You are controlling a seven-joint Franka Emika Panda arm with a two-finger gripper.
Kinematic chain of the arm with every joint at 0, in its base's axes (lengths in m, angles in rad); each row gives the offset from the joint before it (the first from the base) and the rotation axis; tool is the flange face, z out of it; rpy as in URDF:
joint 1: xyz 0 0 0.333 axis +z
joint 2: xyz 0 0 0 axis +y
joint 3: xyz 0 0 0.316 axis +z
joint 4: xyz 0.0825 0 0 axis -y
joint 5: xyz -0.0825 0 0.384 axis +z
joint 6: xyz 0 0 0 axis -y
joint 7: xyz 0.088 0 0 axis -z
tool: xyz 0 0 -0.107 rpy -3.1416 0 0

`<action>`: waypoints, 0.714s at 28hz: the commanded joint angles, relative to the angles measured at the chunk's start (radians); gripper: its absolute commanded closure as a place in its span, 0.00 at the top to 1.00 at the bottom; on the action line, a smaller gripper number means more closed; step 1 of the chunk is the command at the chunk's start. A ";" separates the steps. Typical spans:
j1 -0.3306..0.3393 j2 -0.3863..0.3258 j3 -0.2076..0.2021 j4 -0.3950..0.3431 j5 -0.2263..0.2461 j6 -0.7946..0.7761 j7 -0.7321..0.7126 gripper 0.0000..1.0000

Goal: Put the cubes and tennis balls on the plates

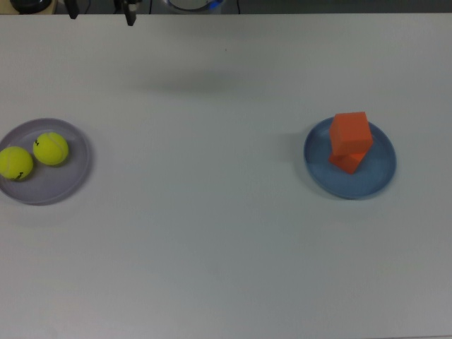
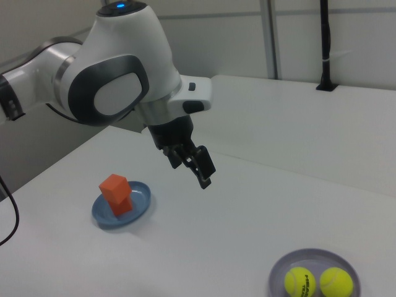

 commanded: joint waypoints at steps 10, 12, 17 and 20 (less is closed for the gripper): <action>0.242 -0.023 -0.233 -0.030 0.022 -0.019 0.015 1.00; 0.251 -0.023 -0.238 -0.030 0.022 -0.019 0.015 1.00; 0.252 -0.022 -0.238 -0.030 0.022 -0.019 0.021 1.00; 0.252 -0.022 -0.238 -0.030 0.022 -0.019 0.021 1.00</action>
